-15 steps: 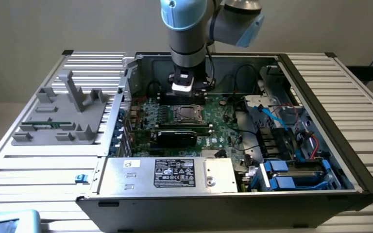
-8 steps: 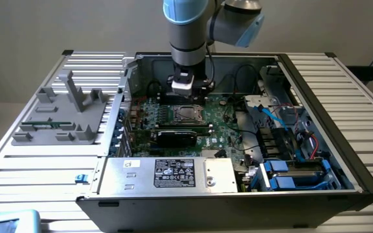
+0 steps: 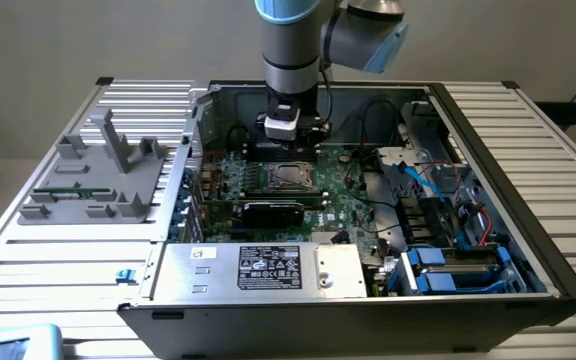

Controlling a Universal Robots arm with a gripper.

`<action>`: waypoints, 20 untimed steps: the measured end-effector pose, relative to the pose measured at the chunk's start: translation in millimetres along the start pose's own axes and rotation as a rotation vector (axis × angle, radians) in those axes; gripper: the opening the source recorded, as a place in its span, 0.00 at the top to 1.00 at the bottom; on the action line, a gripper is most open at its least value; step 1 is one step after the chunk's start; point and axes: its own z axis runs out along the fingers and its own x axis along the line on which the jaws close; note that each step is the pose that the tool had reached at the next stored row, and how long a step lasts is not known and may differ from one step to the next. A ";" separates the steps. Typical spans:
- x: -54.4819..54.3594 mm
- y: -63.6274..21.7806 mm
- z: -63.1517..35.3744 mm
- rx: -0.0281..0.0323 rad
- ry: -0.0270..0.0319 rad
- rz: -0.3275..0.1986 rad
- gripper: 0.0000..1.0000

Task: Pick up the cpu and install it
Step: 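Install the first cpu locking lever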

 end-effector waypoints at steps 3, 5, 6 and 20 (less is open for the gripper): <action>0.1 -1.1 -5.8 -0.0089 -0.0050 0.001 0.88; 0.2 -1.8 -9.7 -0.0144 -0.0077 0.001 0.88; 0.3 -2.2 -11.7 -0.0174 -0.0092 0.001 0.88; 0.6 -5.0 -27.0 -0.0602 -0.0366 0.005 0.88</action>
